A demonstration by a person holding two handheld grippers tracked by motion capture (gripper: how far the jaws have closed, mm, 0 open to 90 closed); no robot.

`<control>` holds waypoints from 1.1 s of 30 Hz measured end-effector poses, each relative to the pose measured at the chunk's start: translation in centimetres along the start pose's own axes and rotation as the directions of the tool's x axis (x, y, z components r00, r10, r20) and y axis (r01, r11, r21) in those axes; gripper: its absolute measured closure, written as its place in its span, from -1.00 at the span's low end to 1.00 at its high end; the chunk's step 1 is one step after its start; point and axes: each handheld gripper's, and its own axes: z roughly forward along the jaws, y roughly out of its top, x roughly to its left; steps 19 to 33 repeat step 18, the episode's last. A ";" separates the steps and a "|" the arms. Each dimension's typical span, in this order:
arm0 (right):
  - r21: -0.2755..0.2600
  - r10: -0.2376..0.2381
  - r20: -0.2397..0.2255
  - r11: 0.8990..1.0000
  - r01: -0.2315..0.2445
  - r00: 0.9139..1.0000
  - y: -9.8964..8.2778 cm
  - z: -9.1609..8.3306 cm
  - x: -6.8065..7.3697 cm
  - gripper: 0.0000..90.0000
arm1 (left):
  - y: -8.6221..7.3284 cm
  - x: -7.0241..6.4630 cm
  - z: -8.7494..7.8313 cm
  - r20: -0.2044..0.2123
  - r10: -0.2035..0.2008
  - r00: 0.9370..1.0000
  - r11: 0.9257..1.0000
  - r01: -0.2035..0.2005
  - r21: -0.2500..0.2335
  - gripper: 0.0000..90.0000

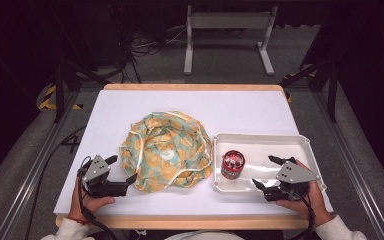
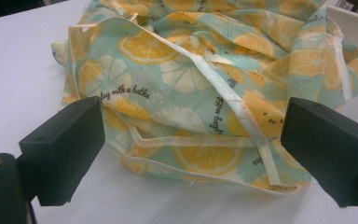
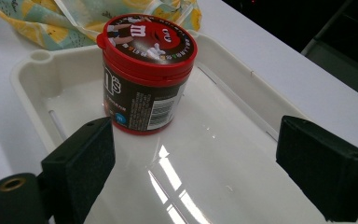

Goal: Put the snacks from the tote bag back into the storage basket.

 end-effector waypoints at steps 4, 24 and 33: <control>-0.002 0.005 -0.003 1.000 -0.005 1.000 0.0 0.0 -0.1 -0.72 | 0.1 0.0 0.2 -0.003 0.000 1.000 1.000 0.000 -0.002 -0.84; -0.016 0.011 0.001 1.000 -0.011 1.000 -0.1 -0.3 -0.1 -0.73 | 0.3 0.2 0.7 0.004 0.006 1.000 1.000 -0.006 0.012 -0.82; -0.016 0.011 0.001 1.000 -0.011 1.000 -0.1 -0.3 -0.1 -0.73 | 0.3 0.2 0.7 0.004 0.006 1.000 1.000 -0.006 0.012 -0.82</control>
